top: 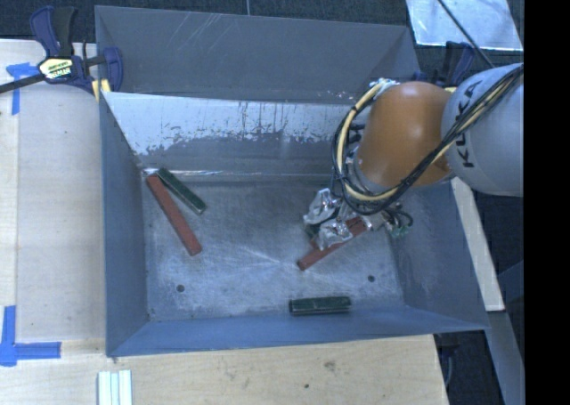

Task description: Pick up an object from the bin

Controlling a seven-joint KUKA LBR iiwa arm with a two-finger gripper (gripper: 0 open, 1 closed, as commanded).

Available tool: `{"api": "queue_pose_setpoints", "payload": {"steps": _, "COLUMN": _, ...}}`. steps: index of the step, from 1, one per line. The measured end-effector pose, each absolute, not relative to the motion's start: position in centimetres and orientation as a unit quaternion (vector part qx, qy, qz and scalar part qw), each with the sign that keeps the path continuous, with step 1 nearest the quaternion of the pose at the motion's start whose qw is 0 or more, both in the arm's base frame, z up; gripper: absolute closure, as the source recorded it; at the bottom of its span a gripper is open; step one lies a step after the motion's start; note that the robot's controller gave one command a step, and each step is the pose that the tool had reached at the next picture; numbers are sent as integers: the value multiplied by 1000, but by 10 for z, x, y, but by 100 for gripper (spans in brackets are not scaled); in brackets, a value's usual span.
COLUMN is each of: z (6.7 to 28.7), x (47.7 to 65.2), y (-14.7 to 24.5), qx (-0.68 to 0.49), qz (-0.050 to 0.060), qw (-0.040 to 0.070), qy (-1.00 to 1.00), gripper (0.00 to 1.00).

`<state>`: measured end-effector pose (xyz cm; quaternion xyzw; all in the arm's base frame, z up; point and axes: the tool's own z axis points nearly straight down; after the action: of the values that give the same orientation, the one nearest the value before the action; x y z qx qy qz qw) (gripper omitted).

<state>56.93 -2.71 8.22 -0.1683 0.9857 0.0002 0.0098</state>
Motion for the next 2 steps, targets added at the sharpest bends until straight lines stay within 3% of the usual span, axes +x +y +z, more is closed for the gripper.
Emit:
{"api": "queue_pose_setpoints", "payload": {"steps": 1, "z": 208, "x": 578, "y": -32, "qx": -170, "qz": 0, "qw": 2, "qy": 985, "gripper": 100}}
{"api": "queue_pose_setpoints", "payload": {"steps": 2, "z": 208, "x": 578, "y": -32, "qx": -169, "qz": 0, "qw": 2, "qy": 986, "gripper": 100}}
